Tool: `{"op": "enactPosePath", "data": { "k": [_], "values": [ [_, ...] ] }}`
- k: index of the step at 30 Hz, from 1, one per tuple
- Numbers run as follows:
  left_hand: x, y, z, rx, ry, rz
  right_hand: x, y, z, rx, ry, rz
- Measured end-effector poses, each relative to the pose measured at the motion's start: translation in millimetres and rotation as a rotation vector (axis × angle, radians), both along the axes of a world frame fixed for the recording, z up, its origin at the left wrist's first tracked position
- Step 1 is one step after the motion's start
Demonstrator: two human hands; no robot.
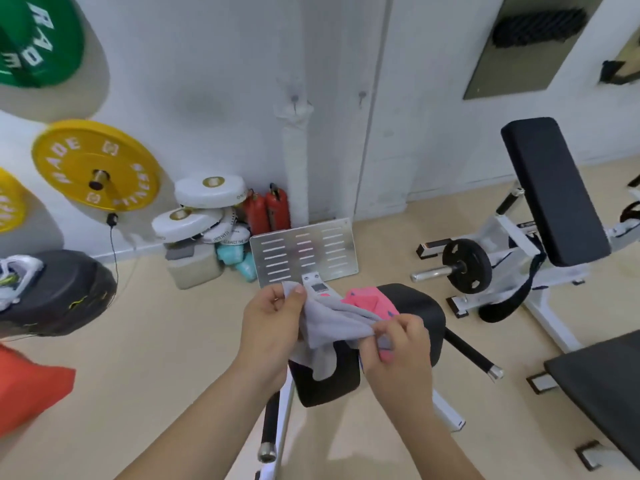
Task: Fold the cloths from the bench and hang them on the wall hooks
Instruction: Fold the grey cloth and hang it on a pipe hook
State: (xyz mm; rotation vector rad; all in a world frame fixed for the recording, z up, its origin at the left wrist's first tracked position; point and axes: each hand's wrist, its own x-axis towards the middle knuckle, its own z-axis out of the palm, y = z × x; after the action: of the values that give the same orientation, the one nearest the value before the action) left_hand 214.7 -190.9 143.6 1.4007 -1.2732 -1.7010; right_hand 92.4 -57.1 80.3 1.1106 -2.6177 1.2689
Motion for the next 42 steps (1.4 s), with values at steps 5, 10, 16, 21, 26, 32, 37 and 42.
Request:
{"op": "enactPosePath", "data": {
  "k": [5,10,16,21,26,32,37,42],
  "values": [
    [47,-1,23,0.099,0.116,0.086,35,-10,65,-0.154,-0.406,0.194],
    [88,-1,45,-0.13,0.116,-0.131,59,-20,115,-0.155,-0.524,0.219],
    [113,1,45,-0.736,-0.282,-0.542,75,-18,159,-0.074,-0.488,0.367],
    [105,16,57,-0.766,-0.068,-0.465,71,-18,174,0.085,-0.455,0.532],
    [97,10,73,-0.645,-0.068,-0.494,23,-19,194,0.508,-0.423,0.75],
    [44,-15,94,-0.728,-0.12,-0.392,-74,-18,169,0.718,-0.4,0.751],
    [-3,-56,120,-0.927,-0.353,-0.4,-146,-36,175,0.278,-0.524,0.61],
    [-26,-80,192,-1.05,-0.371,-0.186,-172,-74,239,-0.188,-0.499,0.615]
  ]
}}
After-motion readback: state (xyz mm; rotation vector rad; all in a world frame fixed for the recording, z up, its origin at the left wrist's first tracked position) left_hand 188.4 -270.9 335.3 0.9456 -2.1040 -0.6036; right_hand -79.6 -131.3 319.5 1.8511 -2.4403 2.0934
